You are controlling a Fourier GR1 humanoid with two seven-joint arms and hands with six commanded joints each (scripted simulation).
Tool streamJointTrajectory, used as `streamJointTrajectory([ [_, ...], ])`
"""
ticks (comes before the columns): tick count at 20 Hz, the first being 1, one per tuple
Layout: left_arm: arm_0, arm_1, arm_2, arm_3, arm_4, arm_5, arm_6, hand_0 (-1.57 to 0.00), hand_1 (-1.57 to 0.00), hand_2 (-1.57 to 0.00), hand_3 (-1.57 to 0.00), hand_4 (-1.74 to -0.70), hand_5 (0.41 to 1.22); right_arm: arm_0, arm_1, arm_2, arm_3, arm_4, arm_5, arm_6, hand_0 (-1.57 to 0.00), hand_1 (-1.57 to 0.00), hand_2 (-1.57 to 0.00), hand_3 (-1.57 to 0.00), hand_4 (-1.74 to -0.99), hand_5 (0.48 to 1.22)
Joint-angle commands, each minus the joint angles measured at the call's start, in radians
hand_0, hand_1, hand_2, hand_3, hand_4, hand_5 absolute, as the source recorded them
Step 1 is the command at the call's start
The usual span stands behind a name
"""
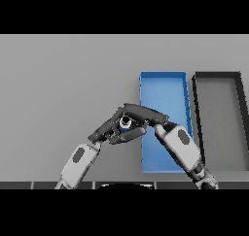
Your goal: Pick up the blue pipe and place it into the blue bin.
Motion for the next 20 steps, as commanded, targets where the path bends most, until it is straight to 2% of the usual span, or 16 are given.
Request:
streamJointTrajectory([
  [1,-0.009,-0.006,0.009,-0.001,0.004,0.002,0.012,-1.57,-1.57,-1.57,-1.46,-1.71,1.221,-0.003,0.007,0.008,0.009,0.019,-0.005,-0.017,-1.43,-1.43,-1.43,-1.3,-1.665,0.987],
  [2,-0.011,-0.006,0.013,0.012,-0.001,0.003,-0.014,-1.57,-1.57,-1.57,-1.44,-1.72,1.221,-0.01,0.011,0.014,0.013,0.034,-0.008,-0.018,-1.45,-1.45,-1.46,-1.36,-1.68,1.034],
  [5,-0.007,-0.01,0.006,-0.009,-0.013,0.016,-0.006,-1.57,-1.57,-1.57,-1.43,-1.73,1.221,-0.004,0.013,0.024,0.007,0.048,-0.002,-0.065,-1.51,-1.51,-1.51,-1.46,-1.71,1.125],
  [6,-0.004,-0.007,0.006,-0.008,-0.015,0.009,-0.005,-1.57,-1.57,-1.57,-1.43,-1.73,1.221,0.012,0.018,0.025,0.0,0.046,-0.009,-0.066,-1.52,-1.52,-1.53,-1.48,-1.716,1.144],
  [9,-0.007,0.002,0.007,-0.01,-0.033,0.025,-0.034,-1.57,-1.57,-1.57,-1.42,-1.73,1.221,0.009,0.037,0.004,-0.011,0.049,-0.03,-0.023,-1.55,-1.55,-1.55,-1.53,-1.728,1.182],
  [10,-0.006,0.009,0.0,-0.019,-0.061,0.043,-0.055,-1.57,-1.57,-1.57,-1.45,-1.72,1.221,0.026,0.042,0.007,-0.025,0.058,-0.028,-0.039,-1.55,-1.55,-1.55,-1.54,-1.731,1.19],
  [11,-0.007,0.016,-0.002,-0.02,-0.086,0.053,-0.056,-1.46,-1.34,-1.29,-1.17,-1.6,1.221,0.024,0.048,0.006,-0.021,0.073,-0.029,-0.05,-1.56,-1.56,-1.56,-1.54,-1.733,1.196],
  [12,-0.012,0.024,0.001,-0.019,-0.086,0.034,-0.047,-1.17,-1.07,-1.03,-0.93,-1.47,1.221,0.018,0.047,-0.001,-0.017,0.078,-0.029,-0.044,-1.56,-1.56,-1.56,-1.55,-1.734,1.201],
  [13,-0.019,0.037,0.004,-0.018,-0.08,-0.001,-0.039,-0.94,-0.86,-0.83,-0.75,-1.37,1.221,0.026,0.056,0.005,-0.022,0.082,-0.031,-0.037,-1.56,-1.56,-1.56,-1.55,-1.736,1.205],
  [14,-0.012,0.043,0.002,-0.01,-0.09,-0.019,-0.069,-0.75,-0.69,-0.66,-0.6,-1.28,1.221,0.029,0.061,0.001,-0.036,0.074,-0.033,0.005,-1.56,-1.56,-1.56,-1.56,-1.737,1.208],
  [15,-0.014,0.048,0.004,-0.016,-0.097,-0.037,-0.051,-0.6,-0.55,-0.53,-0.48,-1.21,1.221,0.029,0.071,0.0,-0.032,0.082,-0.031,0.014,-1.56,-1.56,-1.56,-1.56,-1.738,1.211],
  [17,-0.004,0.049,0.008,-0.021,-0.114,-0.039,-0.034,-0.38,-0.35,-0.34,-0.3,-1.08,1.029,0.036,0.082,-0.01,-0.044,0.099,-0.028,0.032,-1.57,-1.57,-1.57,-1.56,-1.739,1.214],
  [20,-0.001,0.042,0.011,-0.028,-0.098,-0.028,0.033,-0.2,-0.18,-0.17,-0.16,-1.0,0.77,0.044,0.101,-0.021,-0.051,0.135,-0.018,0.018,-1.57,-1.57,-1.57,-1.57,-1.74,1.218],
])
